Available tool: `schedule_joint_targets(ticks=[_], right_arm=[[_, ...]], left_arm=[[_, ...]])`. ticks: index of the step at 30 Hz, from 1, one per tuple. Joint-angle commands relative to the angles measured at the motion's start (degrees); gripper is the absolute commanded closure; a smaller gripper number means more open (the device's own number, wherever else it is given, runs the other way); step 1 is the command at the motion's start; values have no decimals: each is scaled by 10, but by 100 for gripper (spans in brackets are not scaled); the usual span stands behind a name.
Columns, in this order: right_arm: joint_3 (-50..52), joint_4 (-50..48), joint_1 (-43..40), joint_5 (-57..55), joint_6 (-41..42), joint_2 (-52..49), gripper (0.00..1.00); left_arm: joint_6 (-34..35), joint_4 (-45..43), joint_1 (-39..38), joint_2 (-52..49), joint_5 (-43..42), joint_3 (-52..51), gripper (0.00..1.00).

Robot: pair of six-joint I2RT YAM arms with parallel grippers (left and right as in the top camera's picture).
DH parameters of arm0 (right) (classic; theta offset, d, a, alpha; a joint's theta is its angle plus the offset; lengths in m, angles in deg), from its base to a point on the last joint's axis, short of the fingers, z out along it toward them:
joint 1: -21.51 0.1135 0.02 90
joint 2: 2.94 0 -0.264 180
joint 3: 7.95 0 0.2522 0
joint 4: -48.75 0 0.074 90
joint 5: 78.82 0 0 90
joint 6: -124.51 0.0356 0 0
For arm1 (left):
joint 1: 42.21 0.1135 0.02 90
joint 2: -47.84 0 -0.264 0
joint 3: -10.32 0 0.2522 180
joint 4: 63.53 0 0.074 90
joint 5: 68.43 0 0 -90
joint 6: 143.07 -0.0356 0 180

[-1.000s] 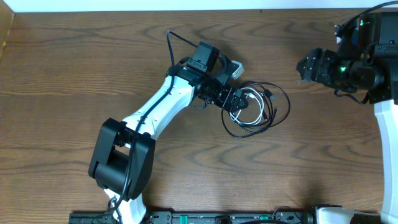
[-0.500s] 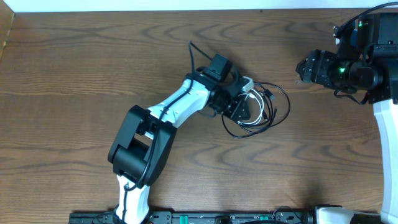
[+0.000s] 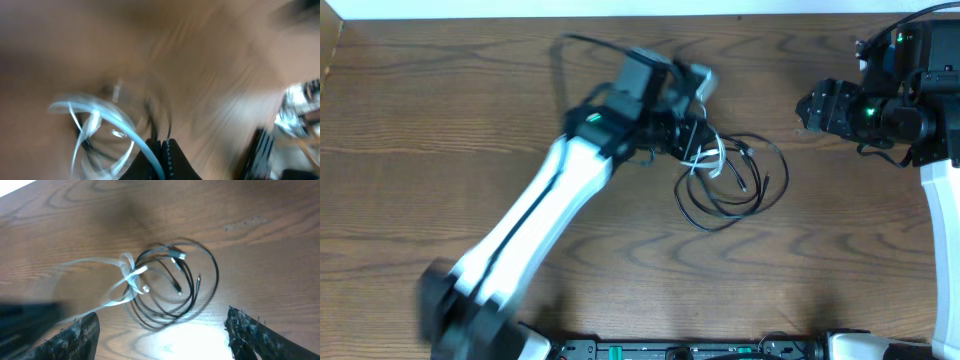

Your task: Untangle cables

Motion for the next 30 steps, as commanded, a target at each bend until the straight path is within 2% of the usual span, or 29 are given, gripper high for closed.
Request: schedule_joint_targets(ticks=[1,5,9,15,18,24,30], right_arm=[[3,-5,0,-3,-13,-7,22],[3,-6,0,25,-21,-24,23],[3,-7,0,128,-84,-50,23],[3,1,0,241,-155,-76,22],[3,6,9,249,-160,-88,22],[3,7,51,247,-174,-118,22],[3,-15,95,248,-176,-164,22]], left_arm=[[10,-23,-3,111,15,19,93],[36,-63,-3,190,52,19,92],[48,-111,-3,244,98,19,92],[120,-176,8,262,127,19,93],[160,-214,17,262,127,19,92],[182,-312,20,262,136,21,92],[215,-382,20,263,237,38,92]])
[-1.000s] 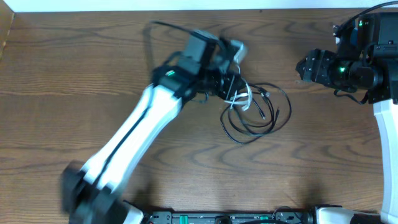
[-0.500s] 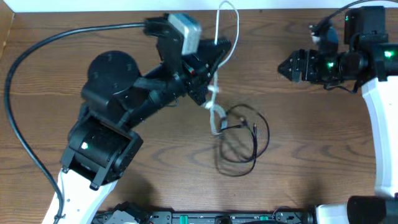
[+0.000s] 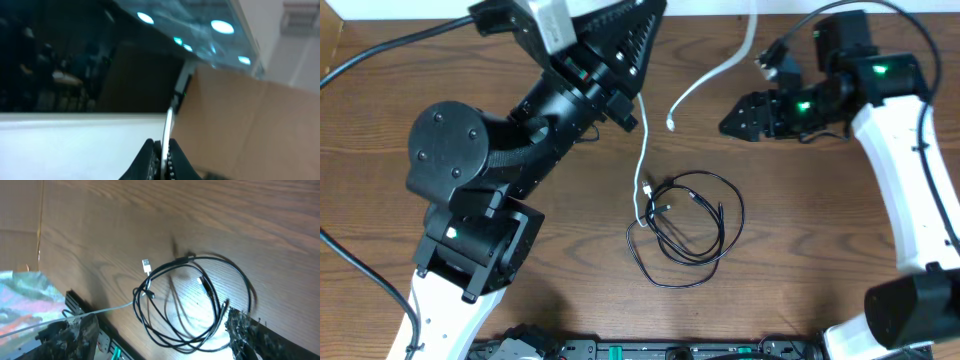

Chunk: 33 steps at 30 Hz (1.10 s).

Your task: Untangle cables

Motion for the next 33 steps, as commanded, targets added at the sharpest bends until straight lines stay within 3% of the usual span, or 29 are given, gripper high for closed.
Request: schedule_joint_targets(ticks=[1,9,15,18,26,33], right_arm=[[1,-13,24,19,-25,-28,22],[1,-17,79,181,-236,-72,25],[2,-8,162,180,-339,-113,28],[2,-7,197,179,-356,-145,35],[2,-43,240,267,-386,-249,38],[2,-77,274,269,-398,-299,42]], left_arm=[[22,-25,2,8,86,25,93],[19,-25,8,12,153,48,93],[19,43,36,12,153,48,93],[19,77,57,19,153,48,93],[22,183,146,49,152,48,93],[28,200,202,62,103,48,93]])
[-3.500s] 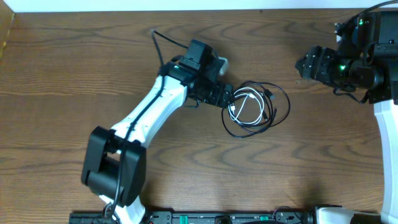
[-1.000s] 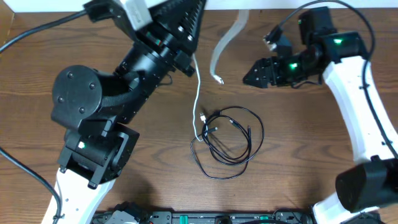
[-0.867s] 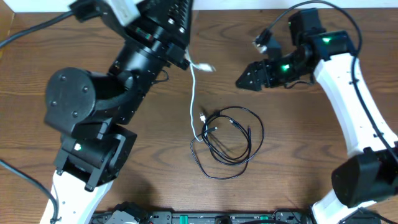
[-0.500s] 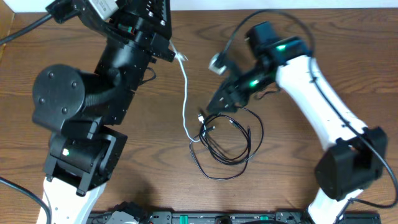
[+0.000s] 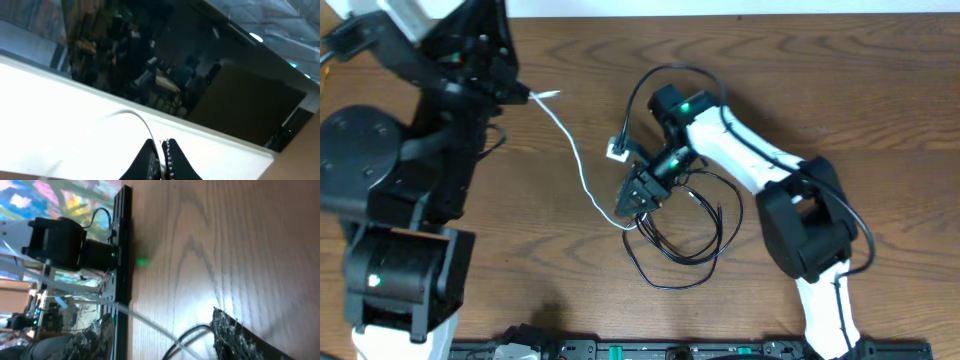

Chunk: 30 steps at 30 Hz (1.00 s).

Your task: Untangle cables

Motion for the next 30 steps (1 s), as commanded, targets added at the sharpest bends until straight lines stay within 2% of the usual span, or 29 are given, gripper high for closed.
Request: schedule_joint_targets(ticks=[1,5,10,11,14,17,18,21,25,30], right_arm=[[2,-1,23,29,-40,-12,42],[2,-6,40,27,-60,-15,46],[3,-19,58,4,-62,-15,59],[3,-21,61,-2,-61,-15,64],[3,-38,63,-21,-15,-15,99],[2,-59,52,-30,84,-12,99],[-2,-70,41,-66,164,0,99],[-16,-70,25,-150,247,39,99],[-28,-71,3,-252,331,137,99],[-40,-81,-20,-435,486,280,99]], left_arm=[[16,5,27,7,-40,12,92],[28,15,45,7,-53,12,93],[28,17,48,7,-53,12,93],[28,17,48,7,-53,12,93],[28,24,48,7,-53,12,93],[28,49,48,7,-47,12,93],[26,76,48,5,-46,12,92],[26,134,48,-2,-46,12,93],[26,207,48,-21,-46,12,92],[26,269,48,-55,-47,12,92]])
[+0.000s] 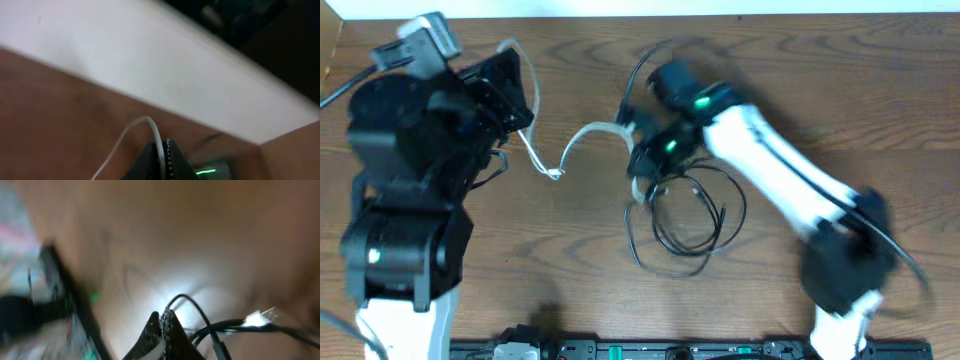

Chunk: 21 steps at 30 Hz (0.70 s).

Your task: Untangle cables

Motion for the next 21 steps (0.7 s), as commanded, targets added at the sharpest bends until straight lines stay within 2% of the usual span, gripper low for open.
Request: schedule_joint_targets(ticks=[1,4,7,11,16,21], right_arm=[[-32,-6,-15,-202,187,144,99],[-32,-1,-20,-314,266,210,99],[-32,9,-23,-381,294,251,99],[-32,38,-37,-401,298,264,99],[-32,75,-68,-396,298,257,99],[-32,70,-125,-343,277,257,99]], left_arm=[[-2,30,3,-26,-4,9,92],[-2,63,3,-49,-12,9,92],[-6,87,2,-72,-37,9,92],[-66,94,2,-105,-105,9,92],[-104,94,0,-133,-171,9,91],[-141,94,-28,-150,-190,9,70]])
